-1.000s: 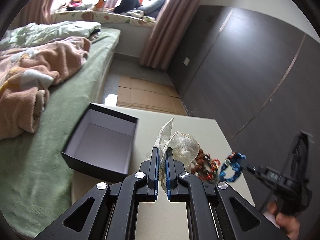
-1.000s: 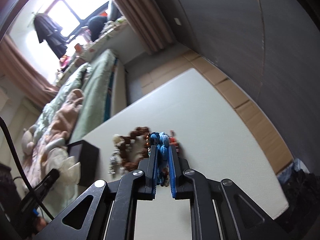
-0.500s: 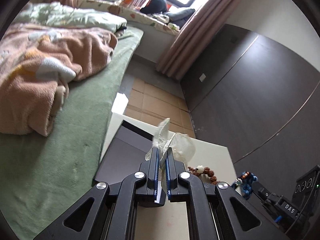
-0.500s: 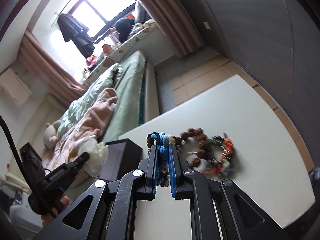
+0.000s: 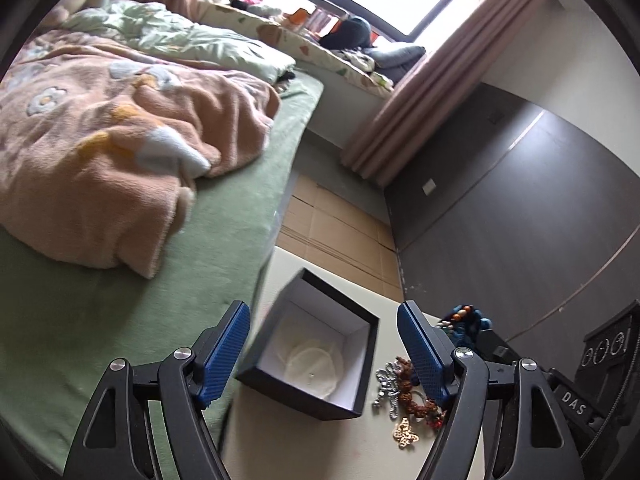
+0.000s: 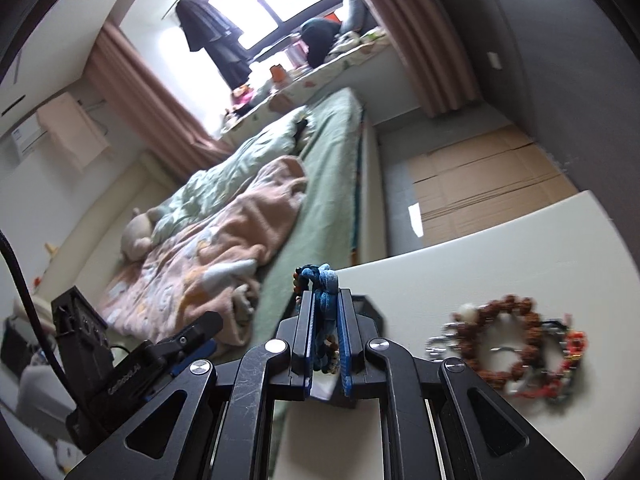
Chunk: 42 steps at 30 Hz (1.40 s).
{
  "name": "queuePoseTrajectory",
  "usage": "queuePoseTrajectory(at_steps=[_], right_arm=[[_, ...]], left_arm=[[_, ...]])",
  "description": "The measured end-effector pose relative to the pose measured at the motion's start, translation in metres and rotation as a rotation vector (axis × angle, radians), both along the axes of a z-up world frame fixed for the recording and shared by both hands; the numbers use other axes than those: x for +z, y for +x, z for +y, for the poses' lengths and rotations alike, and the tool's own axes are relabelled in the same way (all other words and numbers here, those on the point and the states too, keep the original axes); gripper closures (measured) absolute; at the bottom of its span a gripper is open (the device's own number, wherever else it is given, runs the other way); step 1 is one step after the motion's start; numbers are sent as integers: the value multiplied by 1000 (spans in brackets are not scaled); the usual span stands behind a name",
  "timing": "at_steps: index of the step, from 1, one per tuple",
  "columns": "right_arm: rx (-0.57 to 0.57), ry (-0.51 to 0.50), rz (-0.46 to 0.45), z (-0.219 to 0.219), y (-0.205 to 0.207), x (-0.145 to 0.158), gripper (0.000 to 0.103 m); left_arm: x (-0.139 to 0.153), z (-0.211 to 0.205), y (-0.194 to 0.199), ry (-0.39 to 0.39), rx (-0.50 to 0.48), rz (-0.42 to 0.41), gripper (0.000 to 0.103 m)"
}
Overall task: Organize jewelry
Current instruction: 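Drop the pouch into the black box with the left tool while the right tool drops the blue bracelet in, then grasp the brown wooden-bead bracelet with the left tool while the right tool grasps the red-string charm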
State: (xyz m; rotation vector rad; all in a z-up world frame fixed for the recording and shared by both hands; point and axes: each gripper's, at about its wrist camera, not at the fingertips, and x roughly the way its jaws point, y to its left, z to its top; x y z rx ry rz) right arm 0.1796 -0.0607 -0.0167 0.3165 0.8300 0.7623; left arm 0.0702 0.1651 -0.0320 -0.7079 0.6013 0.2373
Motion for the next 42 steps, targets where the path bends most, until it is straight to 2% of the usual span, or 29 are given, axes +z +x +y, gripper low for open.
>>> queuePoseTrajectory(at_steps=[6,8,9,10,13,16,17,20,24,27,30,35,36,38,39,42], right_arm=[[74,36,44,28,5,-15,89],[115,31,109,33,10,-27,73],[119,19,143,33,12,-32,49],[106,10,157,30,14,-36,37],[24,-4,124,6,14,-33,37],[-21,7,136,-26,15,-27,37],[-39,8,132,-36,15,-25,37],[-105,-13,118,-67,9,-17,37],[-185,-71,72,-91,2,-7,37],[-224,-68,41,-104,1,-2,37],[-266,-70,67,-120,4,-3,37],[-355,-43,127,-154,9,-9,37],[-364,-33,137,-159,10,-10,34],[-367,-2,179,-168,13,-15,13],[-363,14,198,-171,14,-18,9],[-381,60,244,-181,14,-24,9]], left_arm=[[-3,8,-9,15,42,25,26],[-4,7,-10,29,51,40,26],[-4,6,-9,32,51,44,26],[-4,5,-9,33,46,45,26],[-4,1,-7,31,31,41,22],[3,-5,-11,51,48,21,9],[7,-8,-15,62,61,8,0],[22,-25,-21,115,74,-47,0],[38,-55,-12,202,-27,-62,0],[47,-77,-4,255,-95,-63,0],[58,-92,3,262,-158,-70,0],[75,-114,14,281,-184,-106,0],[73,-117,16,279,-190,-104,0],[66,-120,20,262,-206,-92,0],[58,-121,24,241,-223,-78,0],[41,-126,31,211,-241,-46,0]])
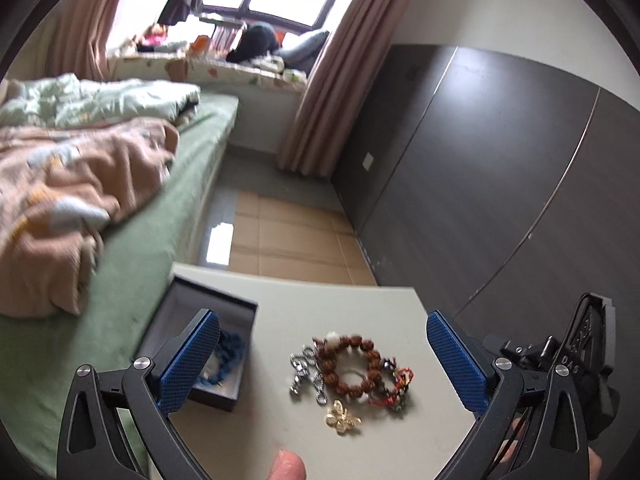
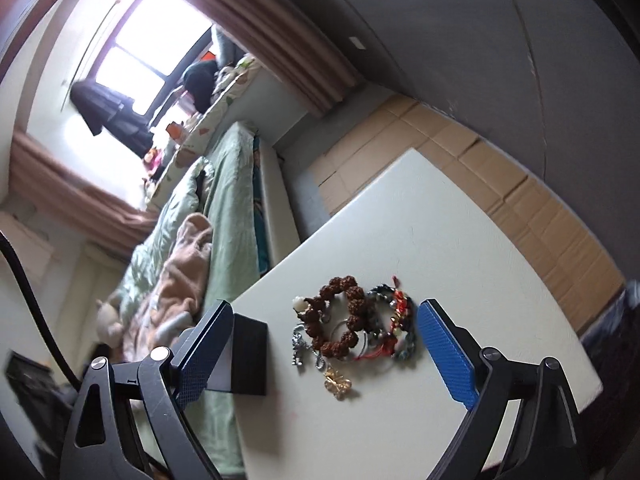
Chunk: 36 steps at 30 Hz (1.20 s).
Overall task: Organize jewelry
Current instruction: 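Grasp the brown wooden-bead bracelet with the left tool while the right tool grasps the red-string charm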
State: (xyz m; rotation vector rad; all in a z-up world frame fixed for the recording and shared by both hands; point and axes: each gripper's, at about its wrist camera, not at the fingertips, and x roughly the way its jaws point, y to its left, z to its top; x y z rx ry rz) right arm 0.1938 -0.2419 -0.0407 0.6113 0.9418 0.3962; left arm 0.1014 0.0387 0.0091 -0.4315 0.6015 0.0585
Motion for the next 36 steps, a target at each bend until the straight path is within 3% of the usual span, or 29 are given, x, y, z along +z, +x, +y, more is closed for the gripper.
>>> queuePoseTrajectory(at_steps=[3,7,12,14,16,25,30,31,32,33,36], right_arm=[[-17,-44,6,-3,0,-7,9],[-33,-130,80,-5,5,-25,9],[14,-201,110,0,11,-40,10],[24,-212,121,4,13,-48,18],[36,-221,141,7,17,-55,34],[50,-220,224,18,41,-83,57],[71,-251,219,29,52,-87,61],[80,-259,215,31,53,-87,70],[91,-264,210,34,54,-87,77],[104,-266,209,36,55,-87,92],[119,-259,190,38,54,-83,93]], left_arm=[[-16,-8,6,29,5,49,0],[-30,-17,16,47,-9,113,0],[-42,-21,25,32,-22,164,0],[-46,-21,30,16,-20,182,0],[-49,-21,33,19,-21,188,1],[-68,-23,57,5,-51,237,14],[-77,-27,65,10,-71,267,19],[-78,-28,67,9,-77,274,21],[-80,-29,68,4,-83,280,24],[-81,-30,70,3,-85,285,27],[-88,-34,76,19,-87,317,41]])
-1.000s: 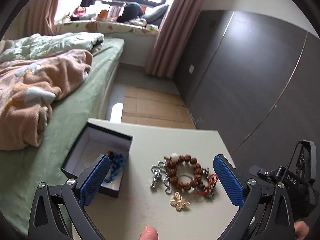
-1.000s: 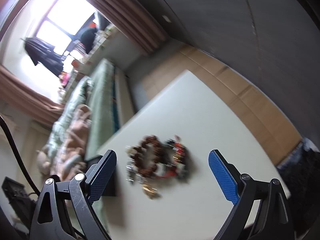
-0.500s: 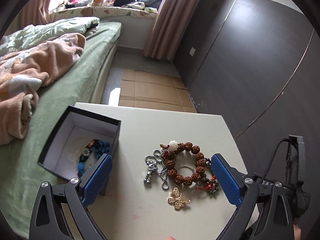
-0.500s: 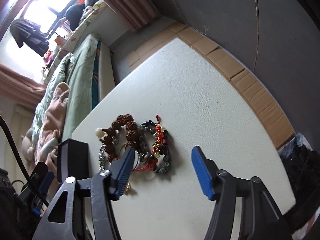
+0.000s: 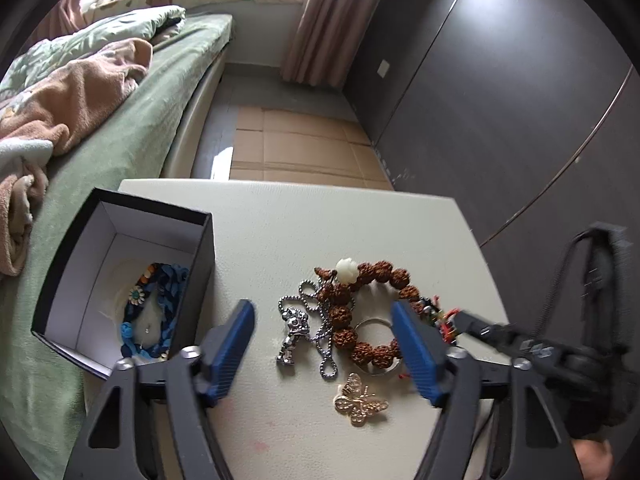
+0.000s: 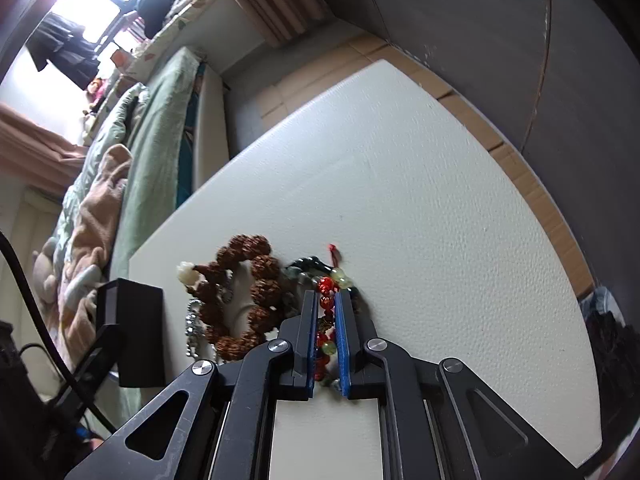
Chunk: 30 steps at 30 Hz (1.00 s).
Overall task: Organize jewelry
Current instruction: 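Grasp the brown wooden-bead bracelet with the left tool while the right tool grasps the red-string charm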
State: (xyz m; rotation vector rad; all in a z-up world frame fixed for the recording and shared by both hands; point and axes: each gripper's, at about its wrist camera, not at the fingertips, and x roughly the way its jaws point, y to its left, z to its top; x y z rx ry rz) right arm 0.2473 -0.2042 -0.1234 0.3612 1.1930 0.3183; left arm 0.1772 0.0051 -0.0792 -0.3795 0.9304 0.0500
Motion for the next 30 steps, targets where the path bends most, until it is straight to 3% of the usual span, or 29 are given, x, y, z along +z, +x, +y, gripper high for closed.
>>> queuePoseTrajectory(at_steps=[4,15,21,25,27,30], right_arm=[[-20,36,-49,-8,-4,18,94],[-94,112,-76,-35,-8,36,94],[-126,145,-90,-49,-11,44,94],[-131,159,-86,-51,-12,44,94],[-129,162,-84,-51,-12,44,94],[-125,164,-83,-49,-13,43,94]], left_arm=[[-12,-7,7,-13,-23,44,48],[-40,-26,22,4,-53,148,67],[-46,-27,26,12,-33,151,67],[-47,-36,31,77,-34,143,67],[-49,-42,33,121,-38,142,74],[-48,-39,34,100,-33,151,82]])
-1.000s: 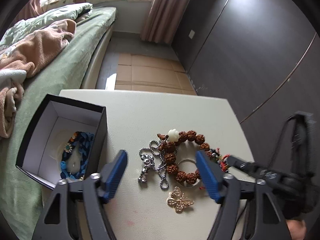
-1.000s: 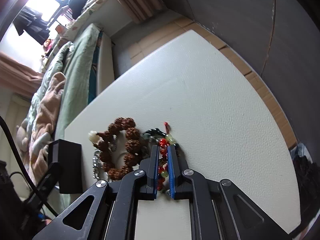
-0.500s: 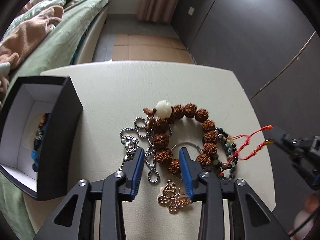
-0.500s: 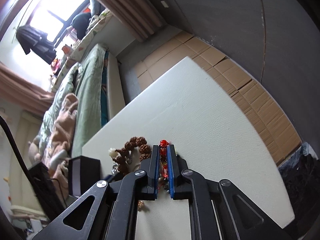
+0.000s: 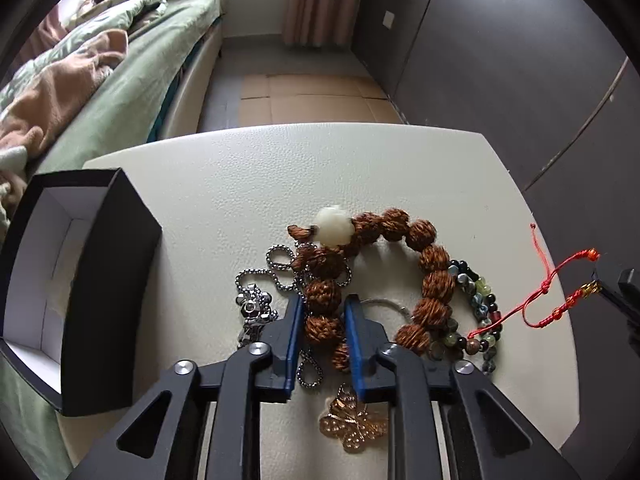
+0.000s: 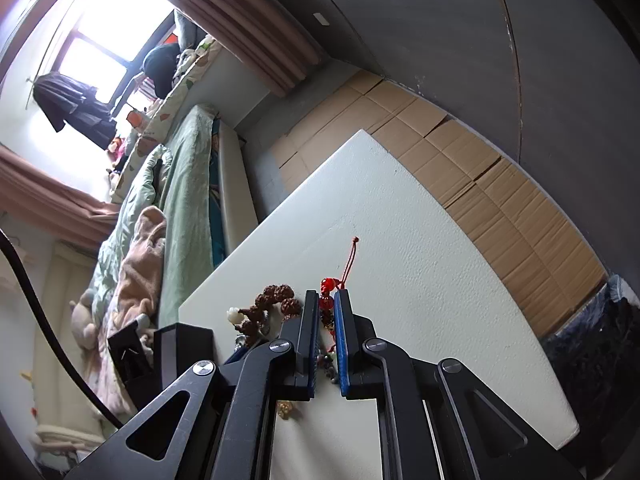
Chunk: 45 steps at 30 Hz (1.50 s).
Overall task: Organize jewelry
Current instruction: 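Grasp the brown wooden-bead bracelet with the left tool while the right tool grasps the red-string charm, then carry the red charm into the box with the right tool while the left tool drops the wooden bracelet in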
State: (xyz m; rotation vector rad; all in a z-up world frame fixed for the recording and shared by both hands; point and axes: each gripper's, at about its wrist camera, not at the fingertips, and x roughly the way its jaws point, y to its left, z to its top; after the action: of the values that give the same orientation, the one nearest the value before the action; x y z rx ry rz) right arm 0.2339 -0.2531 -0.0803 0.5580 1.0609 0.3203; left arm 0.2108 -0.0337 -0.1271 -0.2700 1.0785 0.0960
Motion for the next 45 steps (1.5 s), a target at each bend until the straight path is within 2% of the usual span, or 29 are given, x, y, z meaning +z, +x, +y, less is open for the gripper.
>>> queuePoseTrajectory(at_steps=[2,6,11,17,25,34,45], right_arm=[[2,4,-2,0,-1,0,94],[5,17,-17,-1,-3,3,94],[14,18,-31,2,-7,6,94],[21,26,-50,8,-9,9,94],[43,110,-122,21,-15,22,94],[131,154,-188,60,-22,30,94],[279,287,-230,125,-35,32,94]], left_arm=[[7,6,-4,-46,3,-18,82],[28,11,-13,-81,-15,-65,83],[39,27,-22,-165,-2,-85,85],[59,35,-36,-183,9,-153,86],[97,51,-55,-204,29,-278,86],[120,83,-74,-227,89,-352,86],[138,131,-96,-219,180,-427,86]])
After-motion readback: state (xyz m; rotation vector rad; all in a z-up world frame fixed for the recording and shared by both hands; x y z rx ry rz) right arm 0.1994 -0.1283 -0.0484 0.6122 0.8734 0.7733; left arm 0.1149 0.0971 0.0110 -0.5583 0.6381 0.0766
